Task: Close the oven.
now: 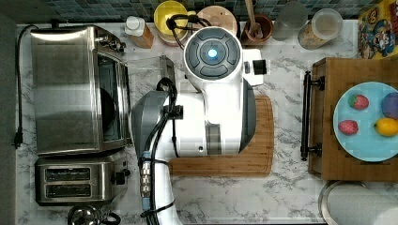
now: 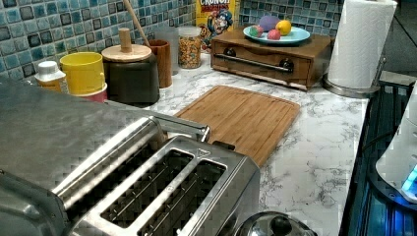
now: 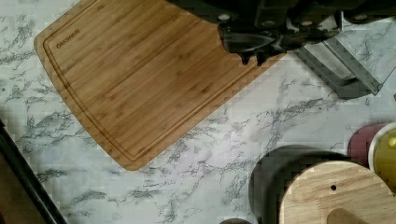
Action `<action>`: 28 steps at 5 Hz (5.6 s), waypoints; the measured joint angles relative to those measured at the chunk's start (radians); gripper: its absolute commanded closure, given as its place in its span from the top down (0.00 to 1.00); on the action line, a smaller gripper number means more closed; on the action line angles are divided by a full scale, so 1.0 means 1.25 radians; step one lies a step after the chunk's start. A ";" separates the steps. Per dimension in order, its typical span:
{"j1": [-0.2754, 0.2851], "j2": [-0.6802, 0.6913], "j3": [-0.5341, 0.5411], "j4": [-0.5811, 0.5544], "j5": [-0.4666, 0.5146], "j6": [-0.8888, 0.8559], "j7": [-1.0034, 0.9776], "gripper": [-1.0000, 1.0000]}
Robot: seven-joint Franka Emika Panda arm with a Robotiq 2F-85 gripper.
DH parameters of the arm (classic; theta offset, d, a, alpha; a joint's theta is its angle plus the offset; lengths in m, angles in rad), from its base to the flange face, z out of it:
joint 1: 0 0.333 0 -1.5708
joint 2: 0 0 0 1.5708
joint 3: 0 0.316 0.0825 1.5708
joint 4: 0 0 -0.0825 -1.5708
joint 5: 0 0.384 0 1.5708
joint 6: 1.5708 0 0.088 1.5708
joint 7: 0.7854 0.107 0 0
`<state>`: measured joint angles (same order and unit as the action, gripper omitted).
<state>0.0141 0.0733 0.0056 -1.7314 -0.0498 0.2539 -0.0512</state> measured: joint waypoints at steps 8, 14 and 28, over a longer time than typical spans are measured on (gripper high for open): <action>-0.077 0.095 0.004 -0.206 0.458 0.148 -0.818 0.00; -0.115 0.206 0.020 -0.345 0.797 0.378 -1.276 0.00; -0.098 0.217 0.115 -0.307 0.660 0.353 -1.001 0.00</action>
<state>-0.1084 0.3447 0.1499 -2.1152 0.7749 0.6953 -1.3027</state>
